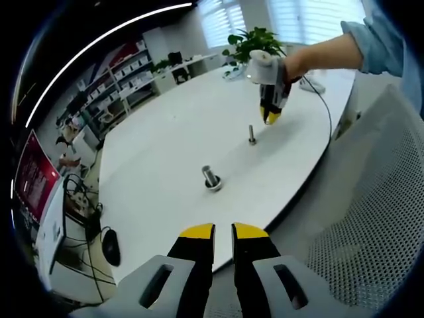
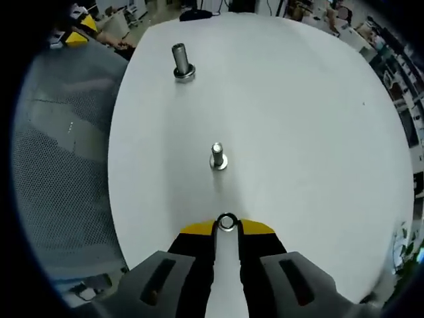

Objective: Place the washer onto the threaded stud by aligning its center hole with the stud, sliding it down to the base, and recovering from edge contact or off-axis alignment until the washer reaches the visible bottom stop.

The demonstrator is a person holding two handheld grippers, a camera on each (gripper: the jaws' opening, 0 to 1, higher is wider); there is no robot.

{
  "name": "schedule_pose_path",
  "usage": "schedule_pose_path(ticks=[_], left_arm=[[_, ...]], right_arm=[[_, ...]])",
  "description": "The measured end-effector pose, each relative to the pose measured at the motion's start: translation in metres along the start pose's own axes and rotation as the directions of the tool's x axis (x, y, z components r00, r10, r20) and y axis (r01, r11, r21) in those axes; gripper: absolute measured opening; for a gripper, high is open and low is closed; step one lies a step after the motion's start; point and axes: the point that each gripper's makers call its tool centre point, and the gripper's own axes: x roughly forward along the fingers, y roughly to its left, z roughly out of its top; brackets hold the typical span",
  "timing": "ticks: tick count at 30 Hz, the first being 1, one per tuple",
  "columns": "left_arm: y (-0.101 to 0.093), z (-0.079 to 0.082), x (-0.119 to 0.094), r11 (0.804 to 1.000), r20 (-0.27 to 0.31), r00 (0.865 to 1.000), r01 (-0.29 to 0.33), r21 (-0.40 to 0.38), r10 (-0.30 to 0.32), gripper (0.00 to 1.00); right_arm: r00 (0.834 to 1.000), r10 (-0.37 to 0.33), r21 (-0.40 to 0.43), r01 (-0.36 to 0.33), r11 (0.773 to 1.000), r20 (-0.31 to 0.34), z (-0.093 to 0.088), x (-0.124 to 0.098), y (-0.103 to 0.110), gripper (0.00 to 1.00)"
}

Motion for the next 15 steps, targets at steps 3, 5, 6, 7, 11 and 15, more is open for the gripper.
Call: schedule_pose_path(ticks=[3,5,6,7,11,15], left_arm=[[0.0,0.0,0.0,1.0,0.002,1.0,-0.002,0.0,0.002,0.07],[0.0,0.0,0.0,1.0,0.002,1.0,-0.002,-0.001,0.002,0.07],[0.0,0.0,0.0,1.0,0.0,1.0,-0.001,0.0,0.001,0.07],[0.0,0.0,0.0,1.0,-0.001,1.0,-0.001,0.001,0.001,0.07],[-0.001,0.0,0.0,1.0,-0.001,1.0,0.0,0.003,0.0,0.07],[0.0,0.0,0.0,1.0,-0.002,1.0,0.0,0.004,0.0,0.07]], right_arm=[[1.0,-0.007,0.0,0.007,1.0,0.011,0.004,-0.005,-0.002,0.14],[1.0,-0.008,-0.006,0.008,1.0,0.016,0.007,-0.008,-0.001,0.14],[1.0,-0.007,-0.013,0.007,1.0,0.02,0.009,-0.011,0.0,0.14],[1.0,-0.002,-0.019,0.002,1.0,0.02,0.01,-0.012,0.001,0.14],[1.0,-0.001,-0.035,0.002,0.999,0.029,0.016,-0.015,0.003,0.14],[0.999,-0.002,-0.049,0.004,0.999,0.038,0.023,-0.018,0.003,0.14]])
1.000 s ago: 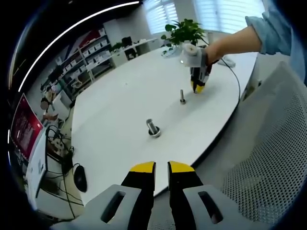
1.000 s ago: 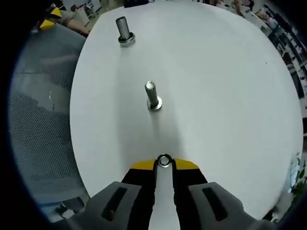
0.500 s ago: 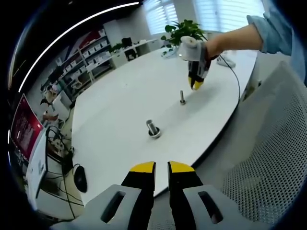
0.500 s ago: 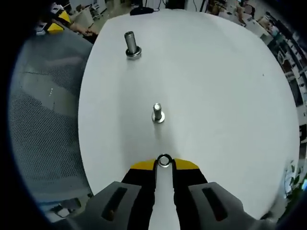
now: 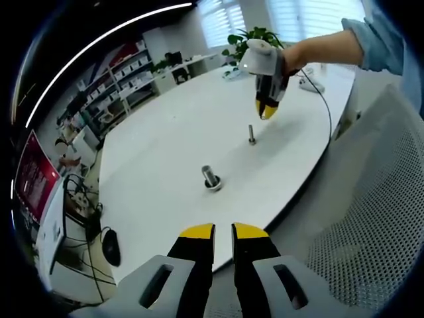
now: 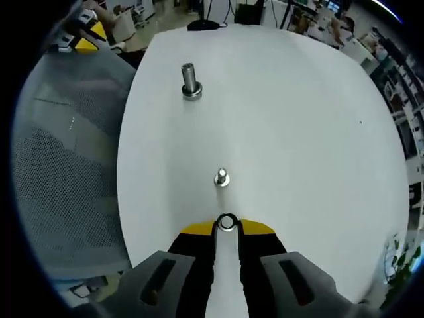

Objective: Place the washer onto the threaded stud by aligning its center hole with the stud, sliding it down to the base, and recovering from edge contact or off-axis alignment until the washer reaches the visible bottom stop.

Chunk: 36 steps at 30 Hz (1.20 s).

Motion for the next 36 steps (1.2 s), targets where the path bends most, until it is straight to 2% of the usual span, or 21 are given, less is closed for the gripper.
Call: schedule_pose_path(ticks=[8,22,36], left_arm=[[0.0,0.0,0.0,1.0,0.002,1.0,-0.001,-0.003,0.001,0.07],[0.001,0.001,-0.001,1.0,0.009,1.0,-0.004,-0.005,0.004,0.07],[0.001,0.001,-0.001,1.0,0.01,1.0,-0.005,-0.005,0.005,0.07]], right_arm=[[1.0,-0.002,-0.03,0.002,1.0,0.003,0.015,-0.001,-0.002,0.14],[1.0,0.007,-0.065,-0.007,0.998,-0.008,0.028,0.005,0.001,0.14],[1.0,0.013,-0.065,-0.013,0.998,-0.008,0.027,0.004,0.003,0.14]])
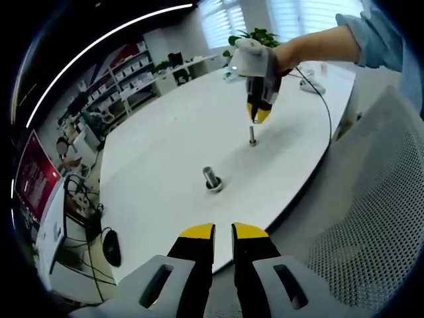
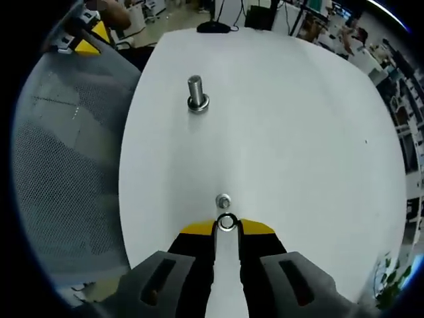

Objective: Place the washer onto the threaded stud by aligning its center hole with the stud, sliding it down to the base, and recovering from edge contact or off-axis alignment until the washer reaches the visible bottom stop.

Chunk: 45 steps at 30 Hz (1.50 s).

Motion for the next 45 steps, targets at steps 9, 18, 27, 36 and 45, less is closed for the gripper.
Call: schedule_pose_path(ticks=[9,18,27,36,45], left_arm=[[0.001,0.0,0.0,1.0,0.0,1.0,-0.002,-0.001,0.002,0.07],[0.001,0.0,0.0,1.0,0.0,1.0,-0.002,-0.002,0.002,0.07],[0.001,0.0,0.0,1.0,0.002,1.0,-0.002,-0.002,0.002,0.07],[0.001,0.0,0.0,1.0,0.002,1.0,-0.003,-0.003,0.003,0.07],[0.0,0.0,0.0,1.0,0.003,1.0,-0.002,-0.002,0.002,0.07]], right_arm=[[1.0,0.011,-0.015,-0.011,1.0,0.005,0.008,0.004,0.005,0.14],[1.0,0.002,-0.019,-0.002,1.0,0.007,0.011,0.001,0.0,0.14],[1.0,0.001,-0.024,-0.001,1.0,0.0,0.011,0.001,-0.003,0.14],[1.0,0.006,-0.036,-0.006,0.999,0.003,0.017,0.001,0.0,0.14],[1.0,0.009,-0.049,-0.009,0.999,0.005,0.021,0.0,0.002,0.14]])
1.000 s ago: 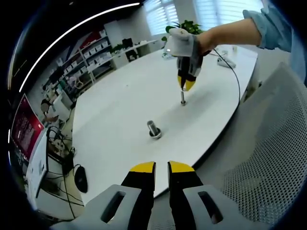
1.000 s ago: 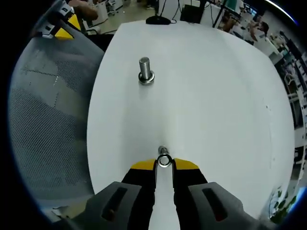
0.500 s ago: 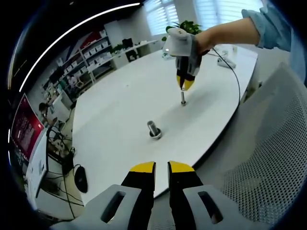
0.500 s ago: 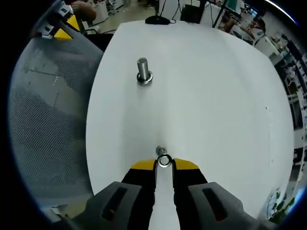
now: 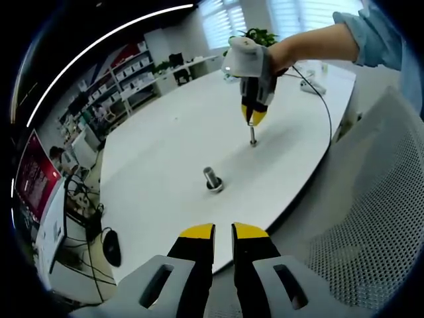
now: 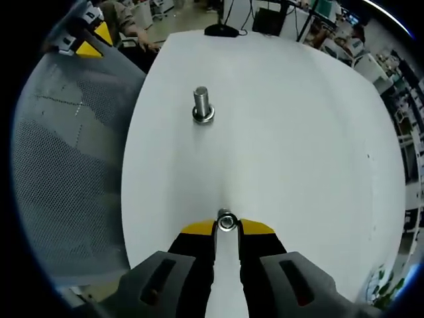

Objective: Place the washer onto the threaded stud by aligning its center hole with the stud, sliding it down to the base, and recovering from edge contact or off-axis alignment until the washer reaches the visible bottom stop.

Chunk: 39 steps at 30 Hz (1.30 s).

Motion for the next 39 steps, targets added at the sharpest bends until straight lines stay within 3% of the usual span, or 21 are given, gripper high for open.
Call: schedule_pose_path(ticks=[39], left_arm=[[0.001,-0.001,0.0,1.0,-0.003,1.0,0.001,0.0,-0.001,0.07]], right_arm=[[0.999,0.01,0.009,-0.01,1.0,-0.033,-0.008,0.018,0.001,0.14]])
